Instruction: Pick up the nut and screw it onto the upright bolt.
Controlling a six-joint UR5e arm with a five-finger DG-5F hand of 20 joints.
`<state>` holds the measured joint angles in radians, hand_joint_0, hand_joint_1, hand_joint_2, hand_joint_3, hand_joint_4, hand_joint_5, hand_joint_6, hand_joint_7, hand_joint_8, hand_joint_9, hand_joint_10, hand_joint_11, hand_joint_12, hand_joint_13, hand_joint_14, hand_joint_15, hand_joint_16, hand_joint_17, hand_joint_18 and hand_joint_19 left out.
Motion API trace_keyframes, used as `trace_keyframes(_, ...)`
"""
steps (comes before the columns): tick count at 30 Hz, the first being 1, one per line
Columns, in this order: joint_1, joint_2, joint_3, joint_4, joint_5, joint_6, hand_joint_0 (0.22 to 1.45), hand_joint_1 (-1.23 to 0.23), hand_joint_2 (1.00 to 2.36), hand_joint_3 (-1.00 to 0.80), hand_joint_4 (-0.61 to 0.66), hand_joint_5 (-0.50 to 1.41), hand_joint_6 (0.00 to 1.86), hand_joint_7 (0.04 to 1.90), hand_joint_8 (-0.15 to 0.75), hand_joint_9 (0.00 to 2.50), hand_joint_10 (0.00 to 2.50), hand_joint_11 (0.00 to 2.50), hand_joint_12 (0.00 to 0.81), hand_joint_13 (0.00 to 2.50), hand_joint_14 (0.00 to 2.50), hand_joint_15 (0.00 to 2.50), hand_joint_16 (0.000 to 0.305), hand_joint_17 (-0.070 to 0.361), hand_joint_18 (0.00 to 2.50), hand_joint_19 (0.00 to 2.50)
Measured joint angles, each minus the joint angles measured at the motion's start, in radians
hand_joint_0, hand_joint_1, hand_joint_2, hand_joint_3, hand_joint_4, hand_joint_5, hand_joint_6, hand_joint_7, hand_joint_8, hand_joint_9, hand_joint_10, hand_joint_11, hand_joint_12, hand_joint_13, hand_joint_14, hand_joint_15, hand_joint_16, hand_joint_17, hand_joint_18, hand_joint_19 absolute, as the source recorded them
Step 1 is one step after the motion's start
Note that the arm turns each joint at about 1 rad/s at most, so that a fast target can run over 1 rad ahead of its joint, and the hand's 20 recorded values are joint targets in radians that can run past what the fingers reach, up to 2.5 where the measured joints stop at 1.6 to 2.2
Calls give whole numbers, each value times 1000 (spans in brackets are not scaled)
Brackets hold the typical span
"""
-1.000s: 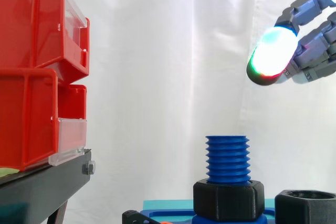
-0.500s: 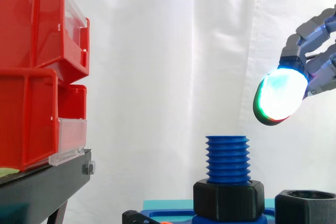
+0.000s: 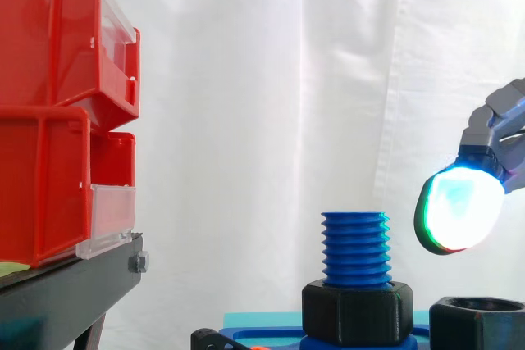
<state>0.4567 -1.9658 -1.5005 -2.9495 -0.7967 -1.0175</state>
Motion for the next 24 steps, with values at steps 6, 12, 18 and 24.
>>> trace_keyframes(6, -1, 0, -1, -5, 2, -7, 426, -654, 1000, -500, 264, -241, 502, 790, 319, 322, 0, 0, 375, 303, 0, 0, 45, 101, 107, 0)
trace_keyframes(12, -4, 0, -1, -4, 37, -18, 425, -654, 1000, -500, 261, -241, 502, 788, 320, 323, 0, 0, 376, 306, 0, 0, 45, 101, 110, 0)
trace_keyframes(18, -6, 1, -1, -5, 83, -23, 424, -657, 1000, -500, 261, -241, 502, 788, 320, 324, 0, 0, 378, 311, 0, 0, 45, 102, 118, 0)
trace_keyframes(24, -8, 0, -1, -6, 140, -23, 424, -656, 1000, -500, 260, -241, 502, 788, 320, 323, 0, 0, 380, 318, 0, 0, 46, 103, 126, 0)
